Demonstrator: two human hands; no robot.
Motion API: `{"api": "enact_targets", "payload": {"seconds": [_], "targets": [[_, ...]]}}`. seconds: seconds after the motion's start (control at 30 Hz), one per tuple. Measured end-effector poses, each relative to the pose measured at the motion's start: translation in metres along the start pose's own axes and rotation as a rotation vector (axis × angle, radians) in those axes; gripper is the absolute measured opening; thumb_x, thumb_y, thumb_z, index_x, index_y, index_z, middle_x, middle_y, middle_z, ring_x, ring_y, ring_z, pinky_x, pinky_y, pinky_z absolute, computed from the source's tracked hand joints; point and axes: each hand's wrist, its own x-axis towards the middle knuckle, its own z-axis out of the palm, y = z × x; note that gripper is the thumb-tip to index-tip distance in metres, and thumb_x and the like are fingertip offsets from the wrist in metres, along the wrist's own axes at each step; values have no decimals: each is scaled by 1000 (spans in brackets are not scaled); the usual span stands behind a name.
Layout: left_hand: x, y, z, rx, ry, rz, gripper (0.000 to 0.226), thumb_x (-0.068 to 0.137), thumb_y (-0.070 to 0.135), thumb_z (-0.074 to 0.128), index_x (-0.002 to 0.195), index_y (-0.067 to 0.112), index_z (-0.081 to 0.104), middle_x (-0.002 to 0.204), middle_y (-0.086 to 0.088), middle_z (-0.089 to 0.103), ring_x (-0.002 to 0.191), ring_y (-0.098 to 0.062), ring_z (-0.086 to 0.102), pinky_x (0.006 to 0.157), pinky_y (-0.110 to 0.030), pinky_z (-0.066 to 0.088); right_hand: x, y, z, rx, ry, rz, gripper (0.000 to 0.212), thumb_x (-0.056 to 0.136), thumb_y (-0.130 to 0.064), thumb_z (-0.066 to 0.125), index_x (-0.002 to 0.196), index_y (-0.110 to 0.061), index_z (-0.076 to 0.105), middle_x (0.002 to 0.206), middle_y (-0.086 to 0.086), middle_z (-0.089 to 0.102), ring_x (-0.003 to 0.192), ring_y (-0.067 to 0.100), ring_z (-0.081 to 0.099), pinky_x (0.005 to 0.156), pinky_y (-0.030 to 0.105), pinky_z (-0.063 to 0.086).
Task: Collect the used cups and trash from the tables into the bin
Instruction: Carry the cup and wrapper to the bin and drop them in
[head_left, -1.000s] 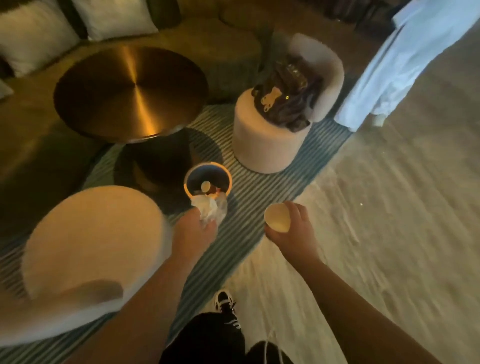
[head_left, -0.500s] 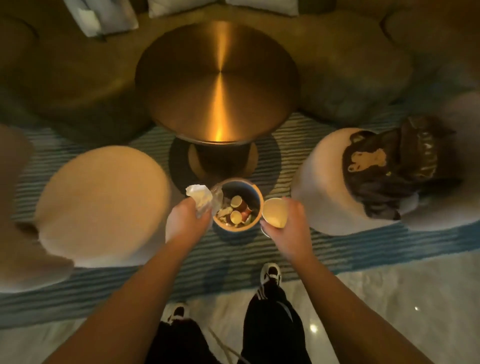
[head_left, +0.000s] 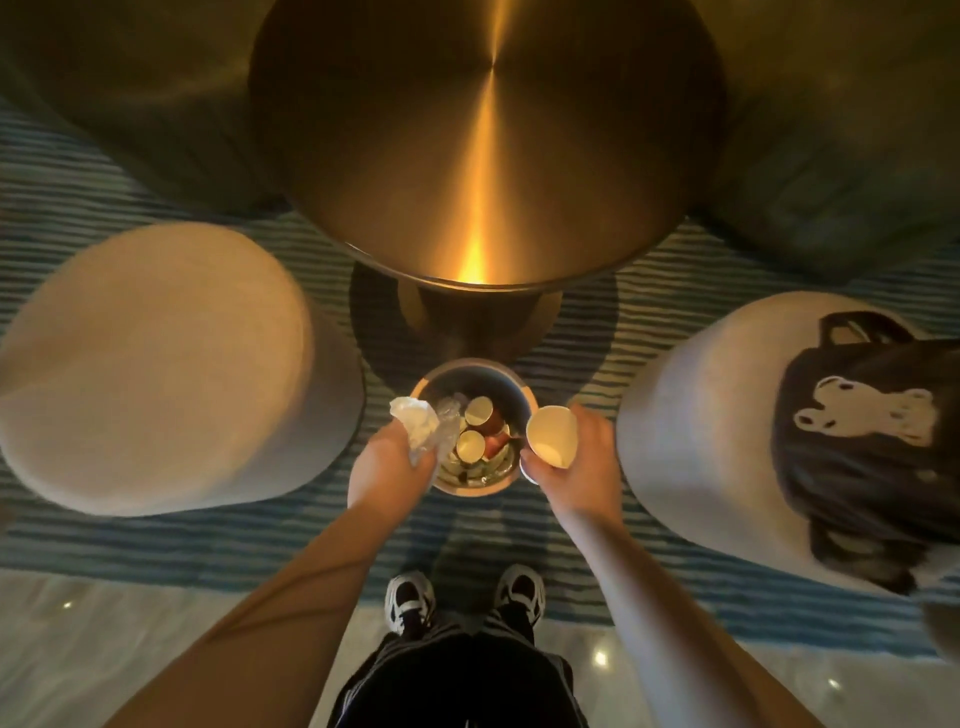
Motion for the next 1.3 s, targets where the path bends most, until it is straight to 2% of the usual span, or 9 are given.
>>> {"api": "enact_targets", "payload": {"seconds": [0.07,0.17,0.3,0.43,0.53,0.63,0.87,1.1,1.3], "targets": [[35,-25,39,-29,-67,-19,38,82,42,66,109,20,52,92,8,59,84,-7,59,70,-20,47,23,25,37,34,-6,17,77,69,-36,83,133,-22,42,130,-3,44,115,14,47,89,27,46],[74,-59,84,-10,-176,-8,62,73,48,71,125,28,43,115,4,59,104,-14,57,85,-35,51,50,59,90,80,-16,62,76,70,-33,82,133,-28,38,129,-8,42,116,12,47,90,28,47],[94,-87,112,22,-204,4,83,61,62,69,131,39,31,120,9,51,107,-13,49,87,-40,47,64,91,139,52,-31,18,75,73,-33,79,135,-25,38,132,-4,42,117,15,48,89,38,54],[97,-96,113,29,-163,16,70,71,58,63,131,37,35,123,9,51,113,-14,48,92,-41,45,67,102,163,-30,-25,-33,81,72,-38,80,138,-24,35,135,-2,44,120,16,48,89,39,54],[90,-97,100,53,-128,6,63,80,53,58,136,34,34,136,3,48,123,-18,43,99,-43,40,65,99,167,-110,-93,-5,92,70,-42,80,144,-23,28,145,1,38,130,21,42,98,44,48],[74,-90,74,75,-90,-5,69,85,54,56,143,27,29,143,-1,43,131,-20,37,105,-41,33,54,86,150,-177,-159,-5,97,69,-38,81,147,-18,26,150,5,34,137,23,34,106,44,40],[5,-37,-30,94,-33,48,72,88,54,49,145,15,29,148,-9,37,135,-24,32,109,-42,30,-2,1,51,-224,-222,-9,79,84,-42,66,147,-21,25,155,2,25,141,19,25,112,43,33],[-79,14,-129,193,71,76,72,90,58,40,146,14,28,150,-8,34,137,-25,30,110,-44,28,-55,-81,-48,-354,-261,-247,67,94,-48,48,149,-19,26,157,1,24,144,17,19,116,35,24],[-138,22,-166,167,248,-27,71,91,59,35,146,15,28,149,-7,35,136,-24,31,110,-42,27,-77,-142,-64,-290,-327,-390,63,95,-43,48,149,-18,26,157,2,24,144,17,15,113,30,16]]}}
